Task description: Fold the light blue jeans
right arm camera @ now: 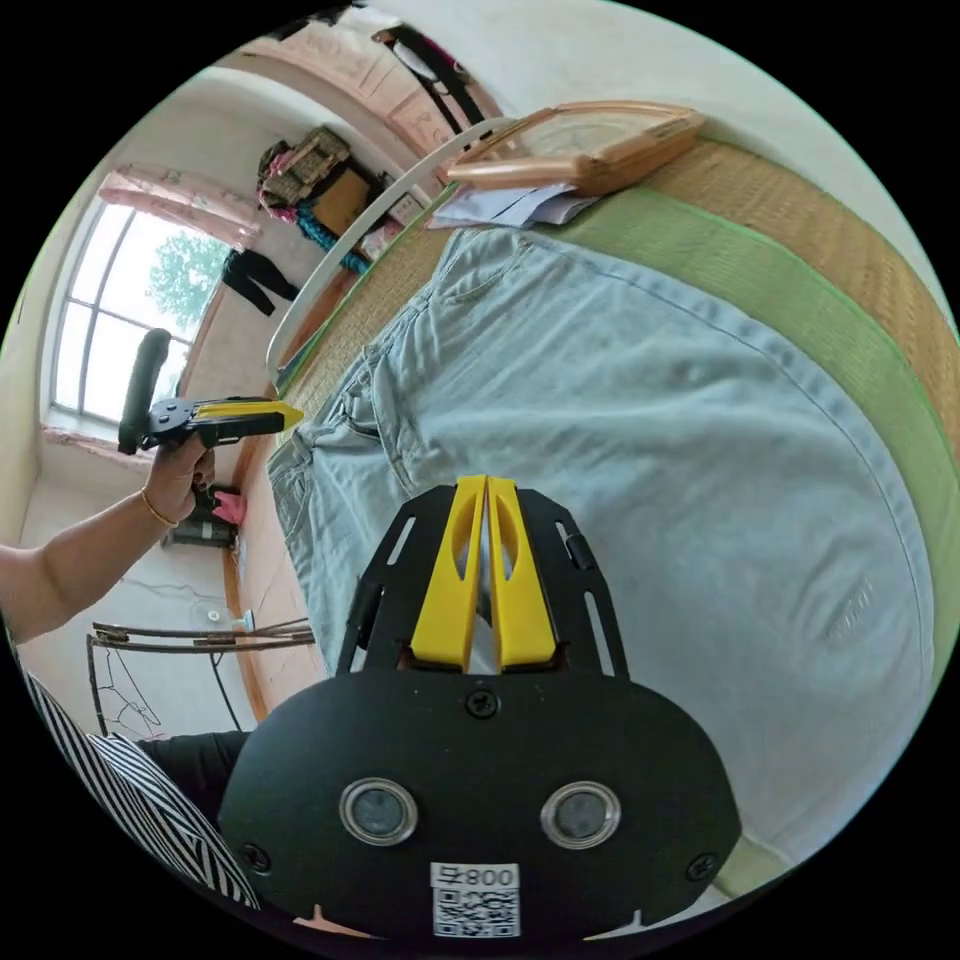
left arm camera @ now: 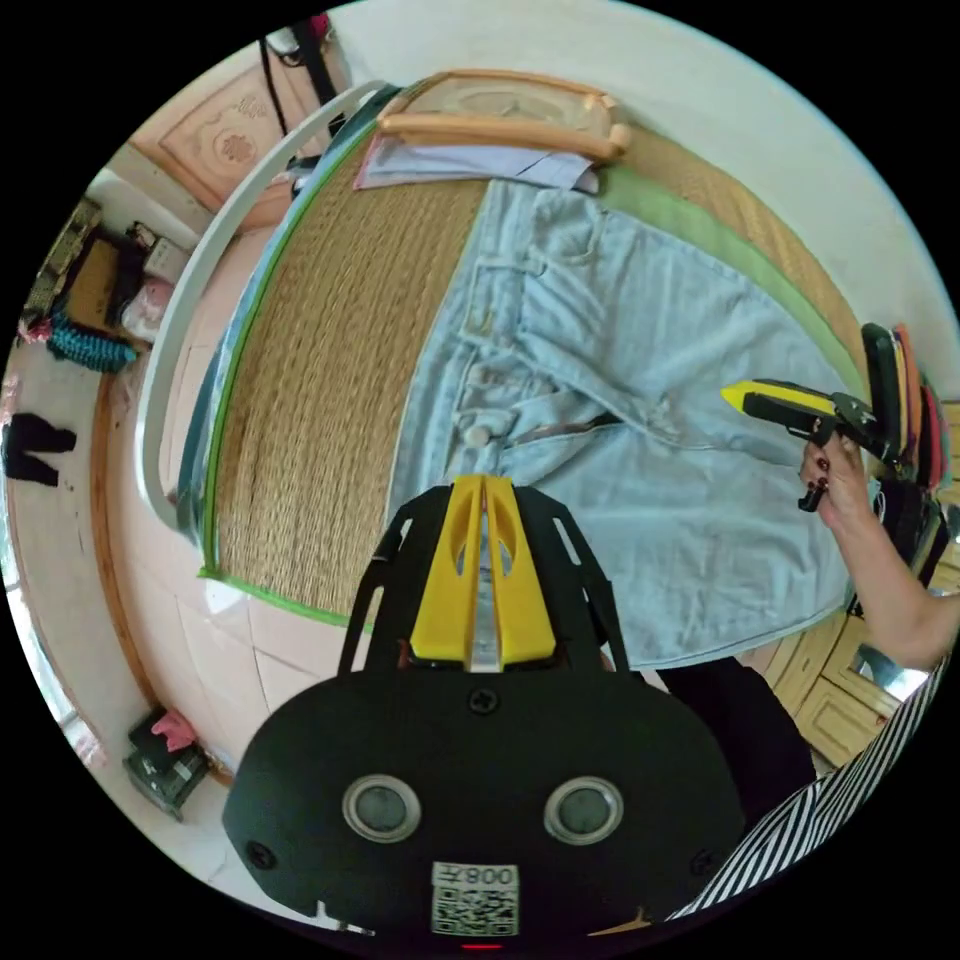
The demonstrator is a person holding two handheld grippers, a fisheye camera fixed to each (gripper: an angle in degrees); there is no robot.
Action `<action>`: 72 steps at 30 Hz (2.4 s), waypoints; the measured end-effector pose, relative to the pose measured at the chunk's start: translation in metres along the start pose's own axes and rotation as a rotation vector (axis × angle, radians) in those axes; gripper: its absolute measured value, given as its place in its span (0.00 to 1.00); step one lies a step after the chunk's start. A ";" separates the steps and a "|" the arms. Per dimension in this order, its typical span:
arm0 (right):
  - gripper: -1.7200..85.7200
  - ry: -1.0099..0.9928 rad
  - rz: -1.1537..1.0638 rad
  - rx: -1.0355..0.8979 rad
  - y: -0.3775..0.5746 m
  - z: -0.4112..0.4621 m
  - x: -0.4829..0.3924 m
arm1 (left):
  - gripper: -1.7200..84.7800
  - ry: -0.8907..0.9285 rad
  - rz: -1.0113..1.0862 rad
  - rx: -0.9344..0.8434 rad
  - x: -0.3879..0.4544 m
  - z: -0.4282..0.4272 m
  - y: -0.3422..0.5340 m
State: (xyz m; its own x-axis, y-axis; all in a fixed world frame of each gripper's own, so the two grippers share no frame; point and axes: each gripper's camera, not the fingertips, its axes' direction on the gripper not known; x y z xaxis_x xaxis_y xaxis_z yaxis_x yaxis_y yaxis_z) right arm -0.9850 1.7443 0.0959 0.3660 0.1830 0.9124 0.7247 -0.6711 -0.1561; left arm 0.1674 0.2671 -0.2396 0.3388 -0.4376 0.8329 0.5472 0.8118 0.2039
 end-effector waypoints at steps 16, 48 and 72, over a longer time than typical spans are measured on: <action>0.02 0.051 0.423 0.126 0.229 -0.008 0.141 | 0.02 0.060 0.261 -0.048 0.114 -0.076 -0.039; 0.12 0.529 0.986 0.350 0.690 -0.002 0.396 | 0.10 0.319 1.229 0.004 0.684 -0.244 -0.112; 0.11 0.426 1.131 0.339 0.901 0.021 0.335 | 0.09 0.552 1.473 -0.274 0.756 -0.275 -0.030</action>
State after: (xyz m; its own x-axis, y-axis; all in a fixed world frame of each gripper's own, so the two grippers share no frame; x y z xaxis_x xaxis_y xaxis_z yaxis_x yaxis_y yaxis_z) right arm -0.1970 1.2157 0.2527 0.7084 -0.6622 0.2442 0.2654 -0.0707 -0.9615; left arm 0.6176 -0.1943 0.2420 0.8614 0.5012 -0.0824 -0.3997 0.5688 -0.7189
